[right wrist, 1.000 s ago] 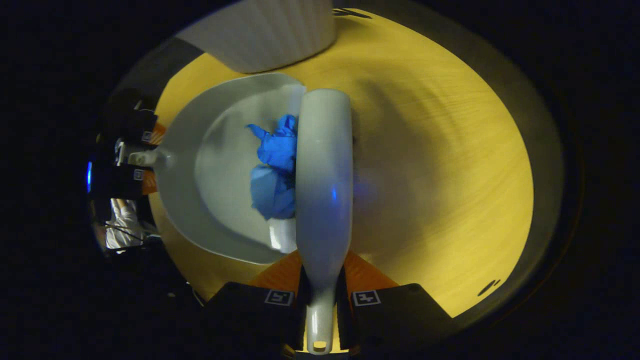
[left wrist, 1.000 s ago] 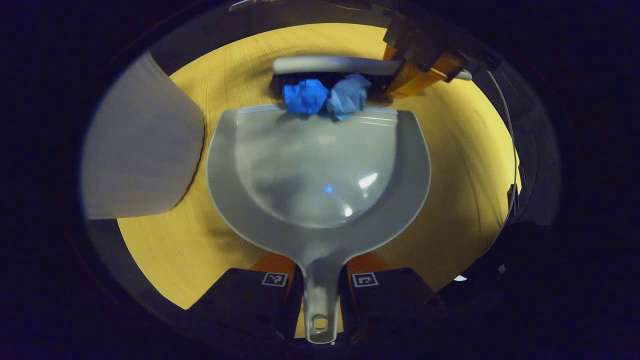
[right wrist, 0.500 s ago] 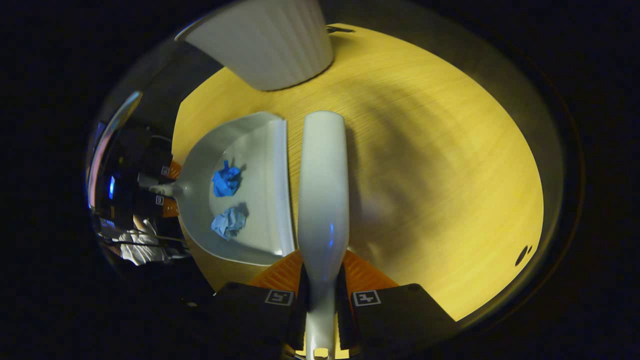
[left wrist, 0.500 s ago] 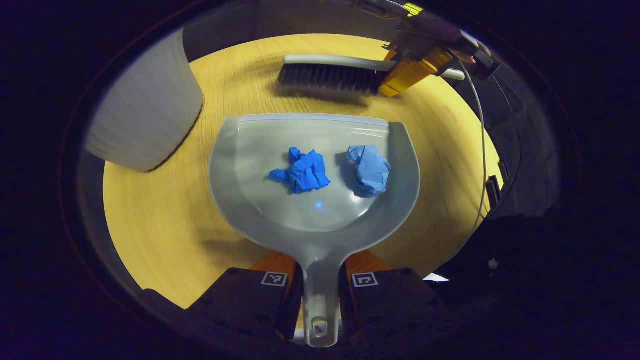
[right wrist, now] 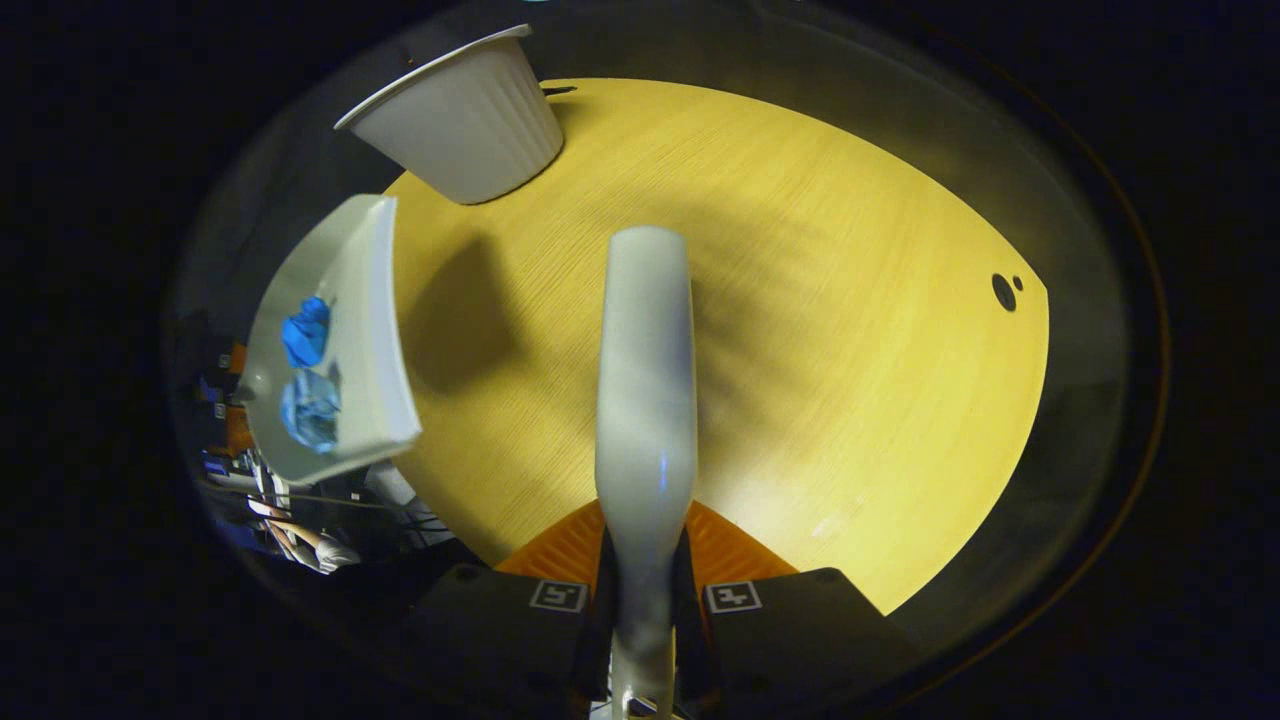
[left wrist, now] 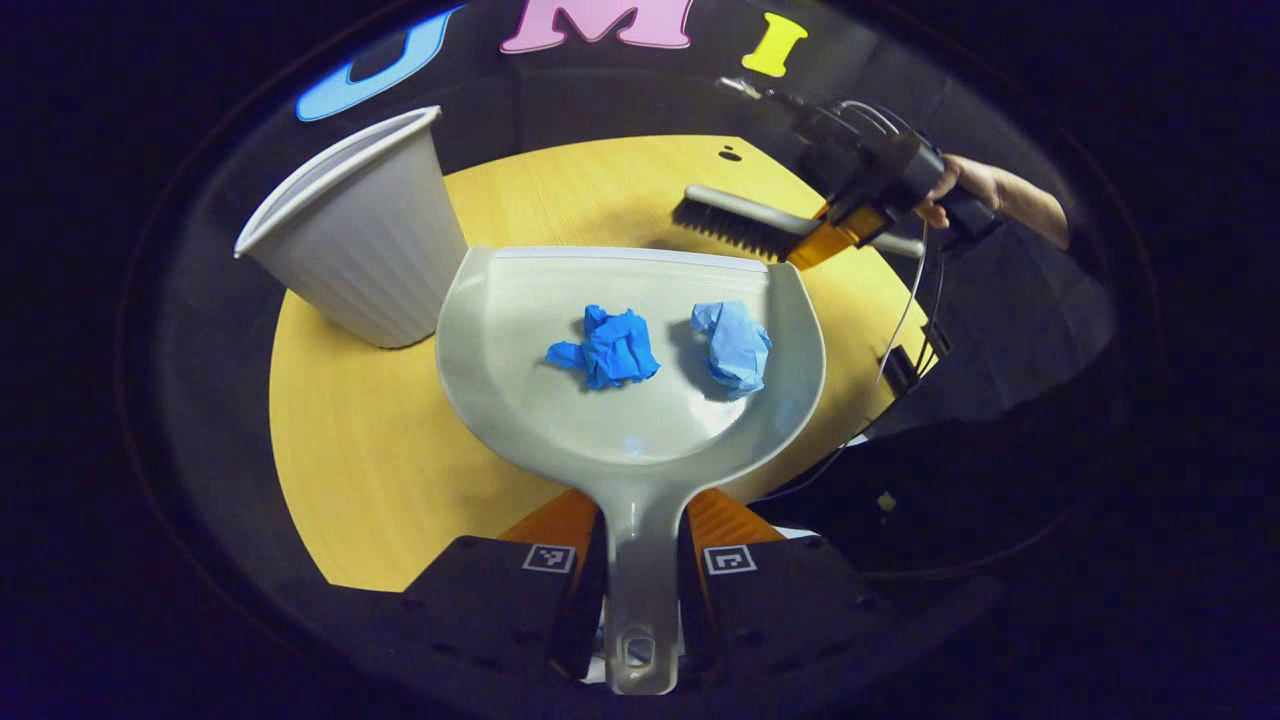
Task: Pick up the small broom and dustpan from the desktop, sweep the trash into the dustpan with the broom, and then empty the trash into the garbage bin.
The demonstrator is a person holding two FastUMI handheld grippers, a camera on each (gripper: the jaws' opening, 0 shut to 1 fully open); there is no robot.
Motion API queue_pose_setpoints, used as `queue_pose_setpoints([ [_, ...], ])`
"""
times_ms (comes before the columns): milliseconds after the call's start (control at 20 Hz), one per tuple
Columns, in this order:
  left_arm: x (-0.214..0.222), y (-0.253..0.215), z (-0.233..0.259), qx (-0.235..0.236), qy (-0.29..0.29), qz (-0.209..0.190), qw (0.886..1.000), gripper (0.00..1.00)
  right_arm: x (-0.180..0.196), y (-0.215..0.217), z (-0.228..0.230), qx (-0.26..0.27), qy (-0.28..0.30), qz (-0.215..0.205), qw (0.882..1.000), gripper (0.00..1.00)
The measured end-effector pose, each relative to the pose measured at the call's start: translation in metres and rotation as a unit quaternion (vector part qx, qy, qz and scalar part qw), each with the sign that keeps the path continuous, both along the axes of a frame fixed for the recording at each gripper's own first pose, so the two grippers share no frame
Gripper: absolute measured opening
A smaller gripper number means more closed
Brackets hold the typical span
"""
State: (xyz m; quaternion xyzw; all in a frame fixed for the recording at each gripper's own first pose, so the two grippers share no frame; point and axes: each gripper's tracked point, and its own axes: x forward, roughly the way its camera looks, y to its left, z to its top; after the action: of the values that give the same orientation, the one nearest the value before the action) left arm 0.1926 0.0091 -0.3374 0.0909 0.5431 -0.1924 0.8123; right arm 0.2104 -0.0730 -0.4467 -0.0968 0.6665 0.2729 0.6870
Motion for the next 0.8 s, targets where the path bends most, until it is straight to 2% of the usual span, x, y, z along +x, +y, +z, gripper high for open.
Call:
queue_pose_setpoints([
  [150,0.000,0.002,0.003,-0.005,-0.011,0.019,1.000,0.31,-0.020,-0.007,0.006,0.018,0.004,-0.029,0.999,0.29],
  [200,0.002,0.002,0.005,0.001,-0.016,0.029,0.999,0.30,-0.023,-0.012,0.001,0.026,0.013,-0.044,0.999,0.31],
  [250,0.003,0.003,0.006,0.006,-0.021,0.035,0.999,0.30,-0.019,-0.019,-0.009,0.032,0.020,-0.056,0.998,0.25],
  [350,0.011,0.008,0.009,0.023,-0.029,0.051,0.998,0.30,-0.012,-0.031,-0.022,0.039,0.023,-0.070,0.997,0.29],
  [550,0.052,0.030,-0.005,0.103,-0.064,0.114,0.986,0.30,-0.020,-0.031,-0.015,0.043,0.011,-0.088,0.995,0.28],
  [600,0.059,0.034,-0.006,0.124,-0.063,0.125,0.982,0.30,-0.022,-0.030,-0.011,0.049,0.012,-0.093,0.994,0.32],
  [650,0.064,0.030,-0.014,0.143,-0.059,0.131,0.979,0.30,-0.020,-0.035,-0.005,0.058,0.014,-0.101,0.993,0.28],
  [800,0.054,0.013,-0.021,0.194,-0.045,0.135,0.971,0.30,-0.007,-0.045,0.001,0.072,0.013,-0.127,0.989,0.29],
])
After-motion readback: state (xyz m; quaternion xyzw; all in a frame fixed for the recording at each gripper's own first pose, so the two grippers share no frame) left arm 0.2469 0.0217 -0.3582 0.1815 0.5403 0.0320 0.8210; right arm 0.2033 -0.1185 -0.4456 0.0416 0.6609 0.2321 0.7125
